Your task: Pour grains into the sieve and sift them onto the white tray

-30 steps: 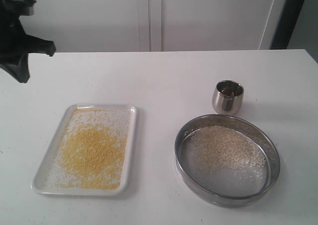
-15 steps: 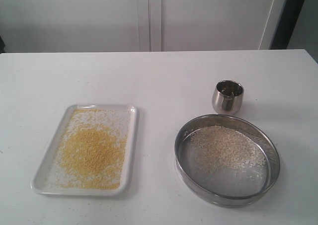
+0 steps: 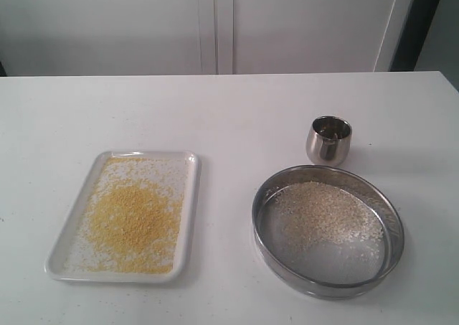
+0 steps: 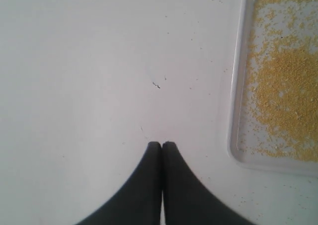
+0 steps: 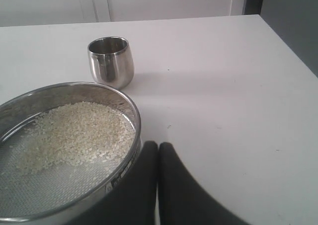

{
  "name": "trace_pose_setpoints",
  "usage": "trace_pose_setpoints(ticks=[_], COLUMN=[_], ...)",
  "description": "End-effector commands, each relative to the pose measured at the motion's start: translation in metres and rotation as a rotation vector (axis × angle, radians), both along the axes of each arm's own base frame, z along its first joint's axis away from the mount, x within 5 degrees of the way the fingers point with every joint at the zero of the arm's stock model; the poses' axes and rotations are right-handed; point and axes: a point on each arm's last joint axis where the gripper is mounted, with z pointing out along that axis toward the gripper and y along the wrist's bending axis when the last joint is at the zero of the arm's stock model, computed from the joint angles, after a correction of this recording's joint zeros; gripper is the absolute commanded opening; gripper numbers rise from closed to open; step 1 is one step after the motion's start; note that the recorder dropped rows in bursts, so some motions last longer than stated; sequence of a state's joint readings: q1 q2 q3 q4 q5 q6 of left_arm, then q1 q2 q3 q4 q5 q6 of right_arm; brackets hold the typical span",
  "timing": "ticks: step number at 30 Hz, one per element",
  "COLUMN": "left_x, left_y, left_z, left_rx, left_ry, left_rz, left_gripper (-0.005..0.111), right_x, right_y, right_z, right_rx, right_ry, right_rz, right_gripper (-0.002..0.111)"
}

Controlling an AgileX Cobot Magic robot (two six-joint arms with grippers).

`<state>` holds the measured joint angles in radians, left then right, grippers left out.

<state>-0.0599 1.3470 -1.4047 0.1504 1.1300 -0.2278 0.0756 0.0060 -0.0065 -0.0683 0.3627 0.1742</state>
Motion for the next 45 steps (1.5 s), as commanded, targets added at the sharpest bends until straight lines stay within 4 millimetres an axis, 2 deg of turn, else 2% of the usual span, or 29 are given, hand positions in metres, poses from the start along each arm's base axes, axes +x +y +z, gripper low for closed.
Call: trace_pose_setpoints(ticks=[1, 11, 16, 20, 22, 33, 38, 45], left_x=[-0.010, -0.012, -0.030, -0.057, -0.076, -0.145, -0.166, -0.182], left_y=[0.001, 0.002, 0.003, 0.004, 0.005, 0.009, 0.014, 0.015], left_z=[-0.002, -0.001, 0.014, 0.012, 0.007, -0.022, -0.043, -0.075], left_rx=[0.004, 0.020, 0.005, 0.002, 0.000, -0.010, -0.022, -0.020], left_ry=[0.087, 0.081, -0.057, -0.116, -0.151, -0.330, -0.410, -0.492], left_rz=[0.007, 0.010, 0.006, 0.002, -0.001, -0.006, 0.051, 0.056], left_gripper=[0.000, 0.000, 0.000, 0.000, 0.000, 0.000, 0.000, 0.000], right_x=[0.000, 0.000, 0.000, 0.000, 0.000, 0.000, 0.000, 0.000], right_y=[-0.001, -0.001, -0.001, -0.001, -0.001, -0.001, -0.001, -0.001], right_z=[-0.001, -0.001, -0.001, -0.001, -0.001, -0.001, -0.001, -0.001], right_rx=[0.000, 0.000, 0.000, 0.000, 0.000, 0.000, 0.000, 0.002], right_ry=[-0.013, -0.013, -0.013, -0.013, -0.013, -0.013, -0.013, -0.013], right_rz=[-0.008, -0.008, -0.008, -0.008, -0.008, -0.008, -0.008, -0.009], right_gripper=[0.000, 0.000, 0.000, 0.000, 0.000, 0.000, 0.000, 0.000])
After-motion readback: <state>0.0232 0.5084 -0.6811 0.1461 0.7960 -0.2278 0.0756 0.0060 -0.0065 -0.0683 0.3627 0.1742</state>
